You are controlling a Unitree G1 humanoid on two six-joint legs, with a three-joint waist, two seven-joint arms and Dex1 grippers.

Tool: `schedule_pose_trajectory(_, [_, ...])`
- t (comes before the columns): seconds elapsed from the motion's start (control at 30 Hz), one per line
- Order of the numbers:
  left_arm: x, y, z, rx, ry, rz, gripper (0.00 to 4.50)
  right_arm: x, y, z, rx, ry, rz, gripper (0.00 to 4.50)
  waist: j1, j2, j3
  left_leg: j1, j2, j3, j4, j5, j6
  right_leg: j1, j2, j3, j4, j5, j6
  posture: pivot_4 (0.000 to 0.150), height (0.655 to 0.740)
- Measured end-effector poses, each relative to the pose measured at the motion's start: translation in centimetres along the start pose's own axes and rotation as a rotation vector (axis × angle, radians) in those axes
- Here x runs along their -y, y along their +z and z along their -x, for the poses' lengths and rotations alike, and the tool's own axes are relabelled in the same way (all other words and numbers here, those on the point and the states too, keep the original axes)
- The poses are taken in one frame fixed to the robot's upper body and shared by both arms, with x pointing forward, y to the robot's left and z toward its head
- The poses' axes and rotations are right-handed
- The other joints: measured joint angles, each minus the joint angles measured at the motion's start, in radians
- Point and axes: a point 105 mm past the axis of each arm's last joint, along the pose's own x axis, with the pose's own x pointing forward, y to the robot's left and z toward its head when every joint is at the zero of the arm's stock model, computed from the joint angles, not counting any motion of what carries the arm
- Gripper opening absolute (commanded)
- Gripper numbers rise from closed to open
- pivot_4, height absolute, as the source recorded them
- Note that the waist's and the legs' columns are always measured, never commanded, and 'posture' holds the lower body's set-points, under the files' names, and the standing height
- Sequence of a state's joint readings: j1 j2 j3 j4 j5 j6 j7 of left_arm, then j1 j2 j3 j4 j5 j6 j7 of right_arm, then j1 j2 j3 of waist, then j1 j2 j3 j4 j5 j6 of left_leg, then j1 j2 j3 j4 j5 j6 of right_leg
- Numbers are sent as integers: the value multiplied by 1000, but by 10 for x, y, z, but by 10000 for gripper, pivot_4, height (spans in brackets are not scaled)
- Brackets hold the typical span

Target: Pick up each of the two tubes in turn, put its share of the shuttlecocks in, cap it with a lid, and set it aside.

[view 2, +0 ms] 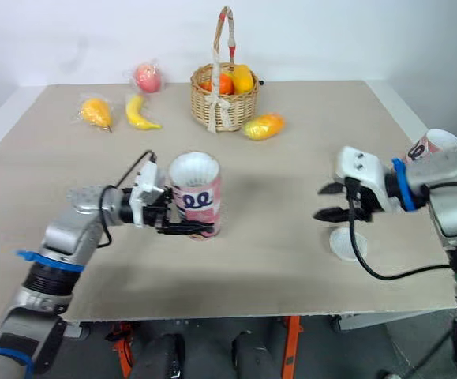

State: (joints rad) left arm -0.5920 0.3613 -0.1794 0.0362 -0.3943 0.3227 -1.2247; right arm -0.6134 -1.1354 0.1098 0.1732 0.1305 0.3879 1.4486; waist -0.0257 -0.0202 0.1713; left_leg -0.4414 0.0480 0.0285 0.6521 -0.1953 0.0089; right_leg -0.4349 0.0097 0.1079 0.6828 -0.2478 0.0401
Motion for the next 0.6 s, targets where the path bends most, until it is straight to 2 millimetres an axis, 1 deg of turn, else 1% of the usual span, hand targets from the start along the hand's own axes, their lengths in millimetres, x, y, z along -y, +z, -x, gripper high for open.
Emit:
schedule_pose_trajectory(0.03, [4,-5,-8,1,-17,9,32073,-1,-8,1,-18,8,-13,30257,-3,0,0,1,0,0,0,0,0,0,0,1,0,1,2,1500,7400])
schedule_pose_trajectory(0.07, [7,-14,-18,-20,-29,8,32073,1,-17,0,-35,9,-34,30257,-9,0,0,3,0,1,0,0,0,1,1,2,0,1,4,1500,7400])
schedule_pose_trajectory(0.13, [7,-18,-20,-28,-22,7,32073,2,-22,1,-43,7,-44,30257,-16,0,0,4,0,0,0,1,0,2,2,2,0,2,5,1500,7400])
schedule_pose_trajectory(0.23, [4,-25,-26,-40,4,5,32073,8,-36,1,-69,-5,-97,30257,-22,0,0,8,0,0,1,2,0,6,2,3,0,4,6,1500,7400])
schedule_pose_trajectory(0.27, [3,-27,-27,-48,7,6,32073,8,-39,-1,-72,-4,-110,30257,-23,0,0,10,0,0,1,2,0,9,2,3,0,4,6,1500,7400])
schedule_pose_trajectory(0.3, [2,-29,-27,-61,15,1,32073,8,-46,-5,-82,2,-136,30257,-24,0,0,12,0,0,1,2,0,11,2,3,0,4,6,1500,7400])
schedule_pose_trajectory(0.4, [1,-30,-26,-67,24,-1,32073,10,-57,-12,-102,10,-173,30257,-25,0,0,13,0,1,1,2,0,11,1,4,0,4,6,1500,7400])
schedule_pose_trajectory(0.5, [0,-31,-25,-69,29,1,32073,14,-66,-19,-117,4,-220,30257,-24,0,1,12,-1,1,1,2,0,11,1,4,0,4,7,1500,7400])
schedule_pose_trajectory(0.6, [-1,-31,-24,-72,37,3,32073,20,-70,-22,-128,-8,-241,30257,-24,0,1,12,-1,1,0,2,0,11,1,4,0,3,6,1500,7400])
